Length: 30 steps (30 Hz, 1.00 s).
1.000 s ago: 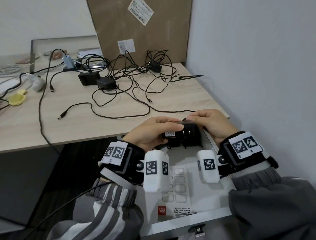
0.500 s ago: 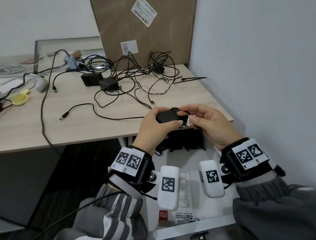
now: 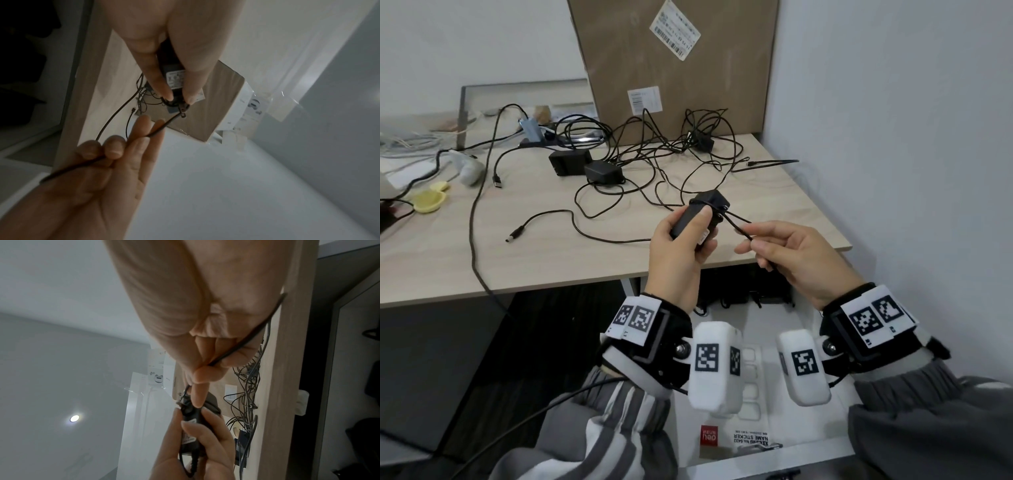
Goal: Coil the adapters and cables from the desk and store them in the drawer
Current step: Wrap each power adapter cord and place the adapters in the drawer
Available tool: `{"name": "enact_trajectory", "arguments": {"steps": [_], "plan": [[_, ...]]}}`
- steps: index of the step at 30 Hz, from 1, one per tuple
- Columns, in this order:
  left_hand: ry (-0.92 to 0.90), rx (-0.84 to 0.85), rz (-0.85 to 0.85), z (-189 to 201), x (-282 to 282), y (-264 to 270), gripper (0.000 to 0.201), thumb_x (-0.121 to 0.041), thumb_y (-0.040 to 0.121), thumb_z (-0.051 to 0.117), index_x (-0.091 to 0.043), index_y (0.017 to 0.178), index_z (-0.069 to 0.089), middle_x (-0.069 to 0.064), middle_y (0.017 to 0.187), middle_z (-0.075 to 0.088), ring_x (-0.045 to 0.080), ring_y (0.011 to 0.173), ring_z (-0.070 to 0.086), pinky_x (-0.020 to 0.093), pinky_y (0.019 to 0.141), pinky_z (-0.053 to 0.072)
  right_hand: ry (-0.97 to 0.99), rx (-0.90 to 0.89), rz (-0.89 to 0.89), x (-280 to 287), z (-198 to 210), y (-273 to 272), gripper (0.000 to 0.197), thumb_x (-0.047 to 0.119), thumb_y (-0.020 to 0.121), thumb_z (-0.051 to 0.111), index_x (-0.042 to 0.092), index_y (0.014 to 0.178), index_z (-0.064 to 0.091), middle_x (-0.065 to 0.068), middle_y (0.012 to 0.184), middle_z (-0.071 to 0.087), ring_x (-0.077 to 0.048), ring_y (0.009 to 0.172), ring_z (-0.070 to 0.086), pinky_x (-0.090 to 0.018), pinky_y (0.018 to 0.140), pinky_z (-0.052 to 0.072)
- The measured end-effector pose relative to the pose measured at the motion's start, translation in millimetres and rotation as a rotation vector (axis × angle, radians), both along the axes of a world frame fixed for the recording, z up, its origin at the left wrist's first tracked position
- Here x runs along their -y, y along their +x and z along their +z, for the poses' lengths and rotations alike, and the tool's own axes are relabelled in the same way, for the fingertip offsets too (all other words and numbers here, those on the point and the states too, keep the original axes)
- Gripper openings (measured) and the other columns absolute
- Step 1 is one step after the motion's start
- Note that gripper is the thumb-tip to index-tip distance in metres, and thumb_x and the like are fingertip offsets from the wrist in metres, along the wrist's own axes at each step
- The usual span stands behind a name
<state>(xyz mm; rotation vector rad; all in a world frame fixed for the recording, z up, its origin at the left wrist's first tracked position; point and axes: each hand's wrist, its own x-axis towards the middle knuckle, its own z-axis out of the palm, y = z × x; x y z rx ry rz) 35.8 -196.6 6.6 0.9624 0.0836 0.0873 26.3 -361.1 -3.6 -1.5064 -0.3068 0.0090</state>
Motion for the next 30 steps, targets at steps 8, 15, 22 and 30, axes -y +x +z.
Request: {"name": "enact_trajectory", "arguments": {"steps": [8, 15, 22, 30], "plan": [[-0.158, -0.095, -0.322, 6, -3, -4, 0.014, -0.023, 0.085, 0.064, -0.012, 0.095, 0.063, 0.004, 0.089, 0.061, 0.010, 0.064, 0.058, 0.012, 0.047, 0.043, -0.168, -0.017, -0.206, 5, -2, 3, 0.018, 0.022, 0.087, 0.065, 0.011, 0.072, 0.069, 0.000, 0.057, 0.058, -0.009, 0.051, 0.044, -0.017, 0.055, 0.038], [0.018, -0.170, -0.584, 1, -19, -4, 0.045, -0.021, 0.078, 0.073, -0.001, 0.116, 0.057, 0.016, 0.105, 0.051, 0.010, 0.056, 0.054, 0.013, 0.043, 0.041, -0.192, -0.009, -0.307, 10, -2, 2, 0.030, 0.022, 0.068, 0.079, 0.001, 0.066, 0.059, 0.000, 0.055, 0.049, -0.005, 0.048, 0.043, -0.009, 0.047, 0.037], [0.088, -0.084, -0.806, -5, -37, 0, 0.040, -0.032, 0.059, 0.088, -0.012, 0.092, 0.077, 0.003, 0.089, 0.067, 0.007, 0.058, 0.052, 0.012, 0.044, 0.041, -0.254, -0.062, -0.118, 18, -3, 4, 0.026, 0.033, 0.056, 0.079, 0.015, 0.067, 0.065, -0.006, 0.067, 0.060, -0.018, 0.067, 0.054, -0.023, 0.068, 0.044], [0.257, 0.019, -0.870, -5, -35, 0, 0.068, -0.036, 0.055, 0.089, -0.011, 0.114, 0.066, 0.007, 0.086, 0.058, 0.009, 0.061, 0.054, 0.014, 0.048, 0.044, -0.351, -0.021, -0.222, 24, -9, 7, 0.029, 0.030, 0.055, 0.089, 0.015, 0.060, 0.064, -0.001, 0.058, 0.055, -0.014, 0.060, 0.048, -0.025, 0.062, 0.039]]}}
